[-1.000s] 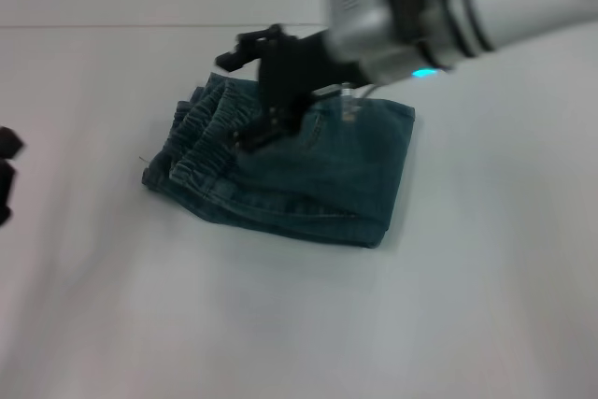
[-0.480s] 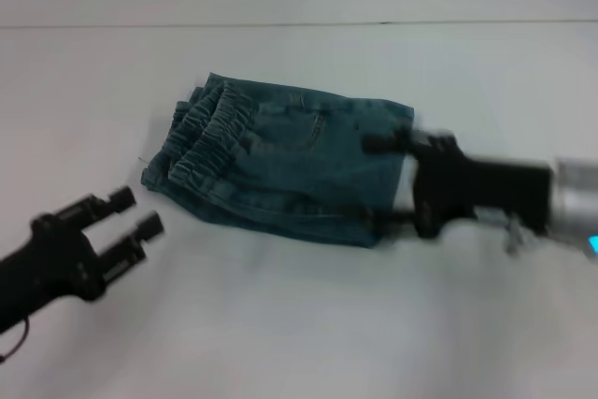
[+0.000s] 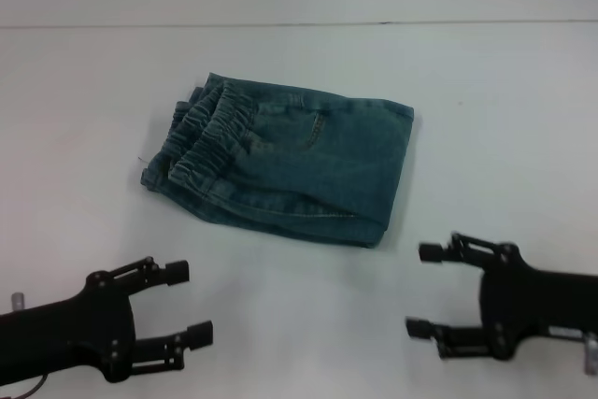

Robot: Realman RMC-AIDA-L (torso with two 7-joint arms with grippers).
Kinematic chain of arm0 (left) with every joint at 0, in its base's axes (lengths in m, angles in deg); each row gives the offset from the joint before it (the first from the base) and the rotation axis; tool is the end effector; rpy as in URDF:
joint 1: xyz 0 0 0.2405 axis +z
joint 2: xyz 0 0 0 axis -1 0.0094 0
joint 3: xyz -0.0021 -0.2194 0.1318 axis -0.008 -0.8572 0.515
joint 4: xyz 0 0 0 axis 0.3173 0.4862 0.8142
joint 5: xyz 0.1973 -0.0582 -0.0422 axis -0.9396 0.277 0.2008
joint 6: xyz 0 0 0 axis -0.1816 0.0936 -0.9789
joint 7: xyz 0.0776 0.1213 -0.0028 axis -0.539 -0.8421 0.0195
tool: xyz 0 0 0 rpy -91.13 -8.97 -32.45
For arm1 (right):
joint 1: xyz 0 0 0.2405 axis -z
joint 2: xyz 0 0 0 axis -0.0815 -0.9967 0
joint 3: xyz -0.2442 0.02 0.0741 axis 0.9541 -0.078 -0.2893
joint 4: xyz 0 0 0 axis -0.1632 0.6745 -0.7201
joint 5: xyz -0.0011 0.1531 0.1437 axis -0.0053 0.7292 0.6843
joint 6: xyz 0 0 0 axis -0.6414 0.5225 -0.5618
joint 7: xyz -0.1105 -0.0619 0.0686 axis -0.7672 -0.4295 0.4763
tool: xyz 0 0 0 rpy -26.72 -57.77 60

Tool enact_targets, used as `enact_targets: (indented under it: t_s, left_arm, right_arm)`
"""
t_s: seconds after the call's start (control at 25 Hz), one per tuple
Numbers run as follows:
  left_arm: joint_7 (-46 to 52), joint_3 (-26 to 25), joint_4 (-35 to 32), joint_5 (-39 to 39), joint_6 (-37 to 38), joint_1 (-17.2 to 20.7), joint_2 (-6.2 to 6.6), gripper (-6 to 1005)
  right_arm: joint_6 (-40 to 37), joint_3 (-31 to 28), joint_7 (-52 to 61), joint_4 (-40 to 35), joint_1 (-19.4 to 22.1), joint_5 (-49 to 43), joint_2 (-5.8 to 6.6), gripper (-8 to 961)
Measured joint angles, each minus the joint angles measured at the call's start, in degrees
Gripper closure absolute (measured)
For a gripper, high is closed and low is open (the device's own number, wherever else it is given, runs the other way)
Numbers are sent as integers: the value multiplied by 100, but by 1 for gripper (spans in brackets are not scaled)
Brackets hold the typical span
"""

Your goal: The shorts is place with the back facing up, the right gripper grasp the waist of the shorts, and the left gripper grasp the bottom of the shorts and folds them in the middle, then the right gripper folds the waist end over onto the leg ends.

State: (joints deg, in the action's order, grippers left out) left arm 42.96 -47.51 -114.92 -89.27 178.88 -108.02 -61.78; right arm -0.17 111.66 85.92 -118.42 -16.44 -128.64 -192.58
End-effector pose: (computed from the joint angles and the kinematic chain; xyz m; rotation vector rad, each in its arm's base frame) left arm -0.3143 0.2253 -0.0085 -2.7184 -0.6810 -0.8974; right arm 0.2922 0.2464 -0.0260 -2.7934 0.3399 0.6949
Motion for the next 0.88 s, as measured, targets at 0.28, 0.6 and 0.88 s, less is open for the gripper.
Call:
enact_targets:
  t_s: [0.28,0.6,0.88]
  left_arm:
    - [69,11,-2,-211,42,-121,40,123]
    - [196,295,-30,-244,130,-250,69,121]
    - [213,412,-68,-346,397,-334,103,121]
  right_arm:
    - [-688,-832,-556,374,81,-339,31,27]
    - [-763,-1150,-514,403,8,-680,67,27]
    - [-795,-1173,-417,410,-149,-892,102,27]
